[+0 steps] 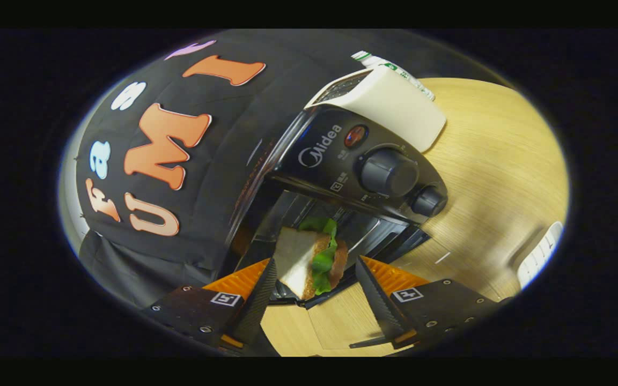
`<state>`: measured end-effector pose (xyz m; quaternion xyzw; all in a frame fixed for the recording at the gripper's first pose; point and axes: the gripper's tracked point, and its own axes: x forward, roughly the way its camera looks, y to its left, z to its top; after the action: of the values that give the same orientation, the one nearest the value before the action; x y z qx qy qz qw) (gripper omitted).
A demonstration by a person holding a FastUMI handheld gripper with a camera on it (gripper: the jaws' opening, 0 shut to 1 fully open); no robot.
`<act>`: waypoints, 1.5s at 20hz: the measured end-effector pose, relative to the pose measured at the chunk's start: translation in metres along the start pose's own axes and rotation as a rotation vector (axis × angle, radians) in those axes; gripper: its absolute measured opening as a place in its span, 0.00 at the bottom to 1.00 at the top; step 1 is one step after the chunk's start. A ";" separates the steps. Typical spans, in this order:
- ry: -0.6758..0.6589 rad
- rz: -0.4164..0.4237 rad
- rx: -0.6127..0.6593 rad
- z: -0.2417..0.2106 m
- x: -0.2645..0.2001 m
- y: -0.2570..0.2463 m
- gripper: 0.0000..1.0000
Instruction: Open the toaster oven, put the food inside, and close the toaster oven door.
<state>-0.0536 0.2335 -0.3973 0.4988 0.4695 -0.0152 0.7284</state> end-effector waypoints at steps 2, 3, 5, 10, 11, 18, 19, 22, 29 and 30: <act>0.035 -0.015 -0.020 -0.005 -0.008 -0.006 0.89; 0.055 -0.025 -0.042 -0.010 -0.013 -0.010 0.89; 0.088 -0.035 -0.120 -0.022 -0.027 -0.013 0.89; 0.194 -0.046 -0.350 -0.059 -0.071 -0.026 0.91; 0.214 -0.058 -0.404 -0.066 -0.077 -0.031 0.92; 0.329 -0.171 -0.684 -0.106 -0.111 -0.074 0.99; 0.344 -0.176 -0.715 -0.111 -0.114 -0.078 0.99; 0.423 -0.197 -0.765 -0.132 -0.116 -0.095 0.99; 0.461 -0.252 -0.807 -0.138 -0.083 -0.109 0.99; 0.470 -0.266 -0.812 -0.140 -0.080 -0.112 1.00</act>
<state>-0.2465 0.2451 -0.4293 0.0999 0.6487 0.1894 0.7303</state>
